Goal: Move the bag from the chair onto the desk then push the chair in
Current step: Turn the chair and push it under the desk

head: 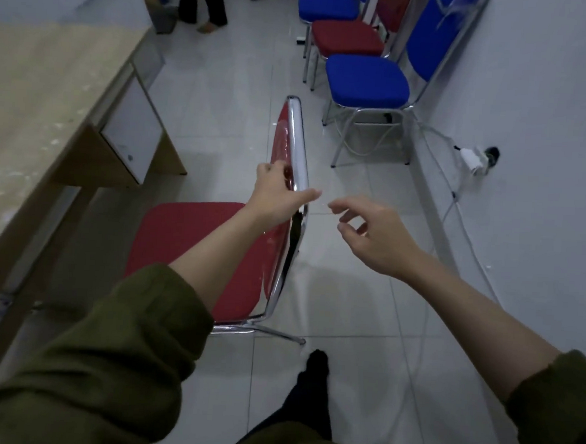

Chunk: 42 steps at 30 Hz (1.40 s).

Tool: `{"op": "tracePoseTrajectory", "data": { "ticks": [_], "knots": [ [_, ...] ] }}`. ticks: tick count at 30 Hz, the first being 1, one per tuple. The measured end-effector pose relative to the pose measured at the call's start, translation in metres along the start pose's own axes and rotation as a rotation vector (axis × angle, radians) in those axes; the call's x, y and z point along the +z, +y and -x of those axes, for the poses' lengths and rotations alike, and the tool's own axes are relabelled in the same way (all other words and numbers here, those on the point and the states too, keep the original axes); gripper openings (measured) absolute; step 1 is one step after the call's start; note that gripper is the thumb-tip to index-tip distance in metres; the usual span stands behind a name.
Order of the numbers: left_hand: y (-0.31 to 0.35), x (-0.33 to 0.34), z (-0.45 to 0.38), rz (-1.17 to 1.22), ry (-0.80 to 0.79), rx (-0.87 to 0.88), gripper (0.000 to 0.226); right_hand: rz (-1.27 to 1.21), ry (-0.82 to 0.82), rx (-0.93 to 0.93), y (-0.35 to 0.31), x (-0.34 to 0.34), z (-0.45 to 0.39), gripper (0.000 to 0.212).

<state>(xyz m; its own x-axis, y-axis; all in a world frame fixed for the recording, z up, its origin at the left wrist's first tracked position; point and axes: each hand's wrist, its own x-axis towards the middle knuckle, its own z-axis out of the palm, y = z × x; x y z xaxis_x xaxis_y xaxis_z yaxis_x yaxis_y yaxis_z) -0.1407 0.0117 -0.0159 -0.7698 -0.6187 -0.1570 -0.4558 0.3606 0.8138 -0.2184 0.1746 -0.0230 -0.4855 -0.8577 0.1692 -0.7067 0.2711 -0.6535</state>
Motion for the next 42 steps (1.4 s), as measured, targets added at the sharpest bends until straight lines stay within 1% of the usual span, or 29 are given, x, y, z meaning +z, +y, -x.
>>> {"op": "tracePoseTrajectory", "data": {
  "ticks": [3,6,8,11,13,15,18,21,24,27,29,31,33,35,37,38,40,41,42],
  "knots": [
    [0.008,0.009,-0.025,-0.042,-0.041,-0.035,0.074,0.009,-0.05,-0.037,0.014,-0.011,-0.031,0.03],
    [0.012,0.007,-0.052,0.042,-0.042,-0.061,0.077,0.074,-0.134,-0.114,0.029,-0.023,-0.071,0.032],
    [0.015,0.001,-0.066,0.072,-0.065,-0.062,0.086,0.114,-0.18,-0.158,0.038,-0.029,-0.102,0.033],
    [0.018,-0.005,-0.074,0.117,-0.138,-0.004,0.096,0.152,-0.258,-0.213,0.045,-0.037,-0.144,0.038],
    [0.017,-0.006,-0.076,0.181,-0.172,-0.03,0.096,0.184,-0.302,-0.28,0.05,-0.038,-0.172,0.043],
    [0.015,-0.005,-0.076,0.199,-0.183,-0.058,0.102,0.242,-0.343,-0.371,0.053,-0.038,-0.197,0.049],
    [0.014,-0.004,-0.077,0.195,-0.154,-0.108,0.112,0.282,-0.412,-0.497,0.05,-0.029,-0.233,0.055],
    [0.018,-0.004,-0.075,0.177,-0.116,-0.14,0.113,0.332,-0.506,-0.606,0.047,-0.013,-0.259,0.052],
    [0.019,-0.007,-0.073,0.146,-0.099,-0.176,0.109,0.381,-0.576,-0.7,0.049,0.003,-0.278,0.045],
    [0.015,-0.013,-0.071,0.093,-0.165,-0.214,0.107,0.287,-0.613,-0.781,0.054,0.007,-0.292,0.039],
    [0.012,-0.022,-0.064,0.031,-0.219,-0.26,0.107,0.206,-0.688,-0.847,0.056,0.009,-0.298,0.036],
    [0.011,-0.03,-0.05,-0.024,-0.233,-0.32,0.105,0.151,-0.778,-0.907,0.054,0.015,-0.301,0.033],
    [0.012,-0.035,-0.034,-0.083,-0.182,-0.391,0.099,0.112,-0.834,-0.982,0.048,0.022,-0.301,0.034],
    [0.016,-0.033,-0.02,-0.136,-0.059,-0.475,0.092,0.09,-0.883,-1.024,0.04,0.029,-0.299,0.035],
    [0.019,-0.024,-0.009,-0.174,0.115,-0.533,0.082,0.109,-0.913,-1.062,0.035,0.033,-0.298,0.031],
    [0.02,-0.017,-0.006,-0.232,0.206,-0.553,0.076,0.127,-0.905,-1.097,0.033,0.034,-0.299,0.026],
    [0.016,-0.002,-0.002,-0.434,0.395,-0.577,0.063,0.187,-0.871,-1.185,0.029,0.036,-0.3,0.016],
    [0.015,0.005,-0.001,-0.513,0.492,-0.591,0.058,0.227,-0.85,-1.232,0.026,0.037,-0.299,0.016],
    [0.014,0.011,-0.001,-0.553,0.576,-0.603,0.055,0.264,-0.827,-1.273,0.023,0.038,-0.297,0.022]
  ]
}}
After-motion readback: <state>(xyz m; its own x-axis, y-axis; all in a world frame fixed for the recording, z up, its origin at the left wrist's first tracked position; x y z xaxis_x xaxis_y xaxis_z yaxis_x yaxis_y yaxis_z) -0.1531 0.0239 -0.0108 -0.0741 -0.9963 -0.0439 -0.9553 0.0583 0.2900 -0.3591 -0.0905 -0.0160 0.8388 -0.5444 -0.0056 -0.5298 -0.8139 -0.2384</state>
